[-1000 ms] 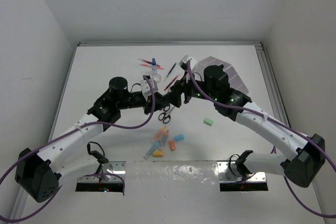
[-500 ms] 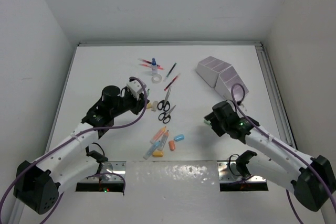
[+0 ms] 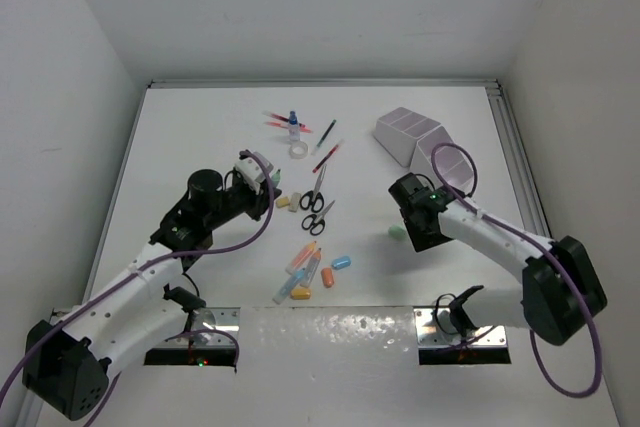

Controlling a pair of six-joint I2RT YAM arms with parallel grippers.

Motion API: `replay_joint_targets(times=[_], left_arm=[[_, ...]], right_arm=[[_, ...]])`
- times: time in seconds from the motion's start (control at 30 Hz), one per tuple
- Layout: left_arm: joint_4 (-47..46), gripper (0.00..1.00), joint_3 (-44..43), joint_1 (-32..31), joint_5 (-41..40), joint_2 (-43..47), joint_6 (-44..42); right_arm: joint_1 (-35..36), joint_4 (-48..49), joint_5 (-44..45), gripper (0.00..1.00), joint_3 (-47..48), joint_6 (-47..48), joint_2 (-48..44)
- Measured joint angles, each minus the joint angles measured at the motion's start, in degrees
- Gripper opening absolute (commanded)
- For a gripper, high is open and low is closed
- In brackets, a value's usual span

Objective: Sort the stationery into containers
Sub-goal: Pick up the pen cap from the center of the board.

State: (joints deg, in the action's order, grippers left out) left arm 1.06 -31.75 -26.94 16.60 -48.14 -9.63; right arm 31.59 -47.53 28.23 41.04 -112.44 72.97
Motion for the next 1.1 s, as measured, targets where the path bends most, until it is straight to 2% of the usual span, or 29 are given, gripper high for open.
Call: replay_joint_targets(times=[0.23, 0.87, 0.93, 1.1], left_arm=[[0.0, 0.00, 0.1, 0.0, -0.5, 0.7, 0.0], [0.0, 0.00, 0.3, 0.0, -1.2, 0.4, -0.7], [0.0, 0.00, 0.3, 0.0, -1.2, 0.4, -0.7], [0.0, 0.00, 0.3, 0.0, -1.2, 0.2, -0.7]], right_arm=[[-0.7, 0.7, -2.4, 0.60, 1.6, -0.7, 7.1], [-2.6, 13.5, -5.9, 0.61, -0.6, -1.1, 14.0], [-2.8, 14.2, -5.7, 0.59, -0.9, -1.2, 14.0], [-3.0, 15.2, -5.5, 0.43, -1.4, -1.2, 14.0]])
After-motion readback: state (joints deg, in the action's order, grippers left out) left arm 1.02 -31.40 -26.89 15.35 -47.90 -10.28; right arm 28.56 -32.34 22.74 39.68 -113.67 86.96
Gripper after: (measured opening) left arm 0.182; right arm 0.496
